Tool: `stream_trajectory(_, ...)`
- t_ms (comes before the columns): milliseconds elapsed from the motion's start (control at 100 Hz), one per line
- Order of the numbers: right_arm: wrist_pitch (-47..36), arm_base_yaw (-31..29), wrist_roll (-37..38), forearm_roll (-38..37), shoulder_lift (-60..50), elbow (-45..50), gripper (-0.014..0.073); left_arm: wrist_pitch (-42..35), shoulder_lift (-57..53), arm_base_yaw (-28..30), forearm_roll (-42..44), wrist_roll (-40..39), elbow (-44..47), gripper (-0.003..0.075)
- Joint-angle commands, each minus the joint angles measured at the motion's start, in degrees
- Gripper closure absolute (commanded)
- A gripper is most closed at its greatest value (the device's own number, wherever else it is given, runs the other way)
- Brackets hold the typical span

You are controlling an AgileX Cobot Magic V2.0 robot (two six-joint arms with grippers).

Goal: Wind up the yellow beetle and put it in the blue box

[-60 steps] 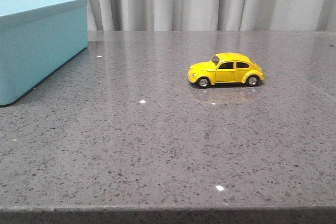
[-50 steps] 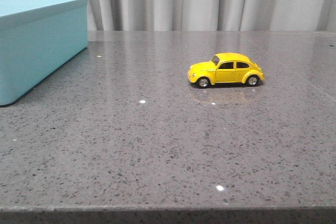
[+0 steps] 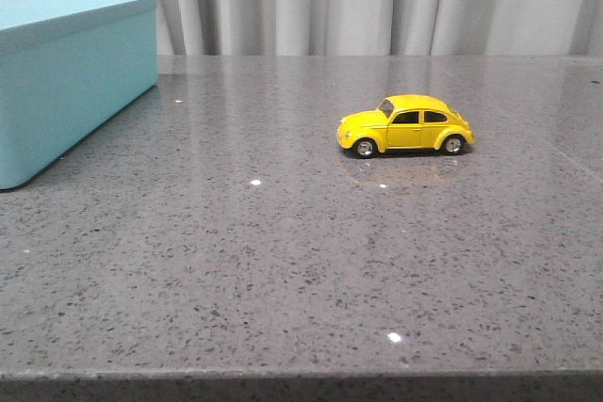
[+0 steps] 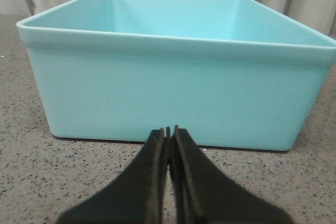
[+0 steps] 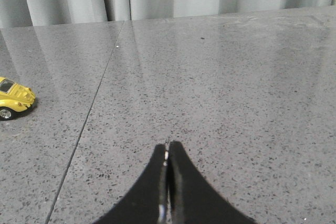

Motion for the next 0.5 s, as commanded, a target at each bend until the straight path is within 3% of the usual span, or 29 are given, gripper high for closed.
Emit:
stream_trajectory(0,-4.11,-0.28,-0.16,-0.65,-1.30,-1.00,0.0663,-4.35,-1.85,0.06,-0.44,-0.45,1.23,0.0739)
stream_trajectory(490,-6.26,-0.28,-0.16,-0.65,-1.30,-1.00,0.0663,-5.48,-1.85,0.22,-0.44,-0.45,1.23,0.0739)
